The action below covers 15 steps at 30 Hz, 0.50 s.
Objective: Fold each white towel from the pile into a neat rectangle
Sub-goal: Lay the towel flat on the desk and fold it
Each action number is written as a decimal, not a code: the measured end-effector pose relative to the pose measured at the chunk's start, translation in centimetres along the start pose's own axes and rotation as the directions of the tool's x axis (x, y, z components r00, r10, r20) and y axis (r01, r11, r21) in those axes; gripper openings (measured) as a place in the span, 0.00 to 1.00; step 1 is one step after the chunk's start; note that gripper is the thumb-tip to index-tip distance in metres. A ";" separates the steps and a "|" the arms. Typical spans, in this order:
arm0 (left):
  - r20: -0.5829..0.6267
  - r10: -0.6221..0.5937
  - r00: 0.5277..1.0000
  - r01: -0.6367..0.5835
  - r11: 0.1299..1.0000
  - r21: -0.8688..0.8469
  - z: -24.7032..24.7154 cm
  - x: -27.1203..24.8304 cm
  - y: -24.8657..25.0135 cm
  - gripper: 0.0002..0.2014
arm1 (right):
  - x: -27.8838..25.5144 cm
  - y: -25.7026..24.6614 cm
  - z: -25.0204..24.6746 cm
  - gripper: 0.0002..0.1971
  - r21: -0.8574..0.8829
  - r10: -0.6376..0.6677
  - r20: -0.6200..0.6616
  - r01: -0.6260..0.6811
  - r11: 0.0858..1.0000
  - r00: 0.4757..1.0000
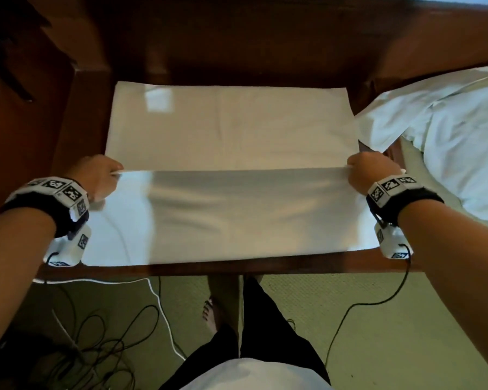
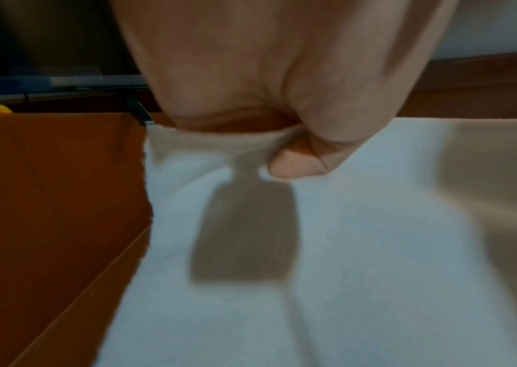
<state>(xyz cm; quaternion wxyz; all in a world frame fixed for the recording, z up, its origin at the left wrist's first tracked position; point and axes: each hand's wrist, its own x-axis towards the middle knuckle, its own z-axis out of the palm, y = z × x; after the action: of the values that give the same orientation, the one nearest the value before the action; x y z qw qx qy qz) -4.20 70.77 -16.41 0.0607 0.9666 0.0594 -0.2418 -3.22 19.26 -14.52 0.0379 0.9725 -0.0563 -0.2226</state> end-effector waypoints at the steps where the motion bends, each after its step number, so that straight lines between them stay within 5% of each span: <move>1: -0.008 -0.010 1.000 0.010 1.000 0.016 -0.2 1.3 0.0 0.17 | 1.2 -0.2 -0.2 0.11 0.000 -0.006 -0.004 0.006 1.000 1.000; 11: -0.158 -0.111 0.981 0.121 0.991 0.055 1.2 7.7 0.7 0.05 | 9.4 -0.9 2.0 0.14 -0.040 -0.023 -0.043 0.021 0.999 0.999; 15: -0.352 -0.041 0.935 0.050 0.999 0.019 4.9 5.1 2.3 0.28 | 7.4 -1.3 6.5 0.23 0.105 -0.055 -0.369 0.100 0.989 0.928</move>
<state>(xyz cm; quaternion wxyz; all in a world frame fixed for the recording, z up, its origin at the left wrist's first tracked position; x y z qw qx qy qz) -1.66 68.25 -22.94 0.0301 0.9934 0.0883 -0.0672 0.70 19.29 -23.68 -0.0208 0.9989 -0.0233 -0.0352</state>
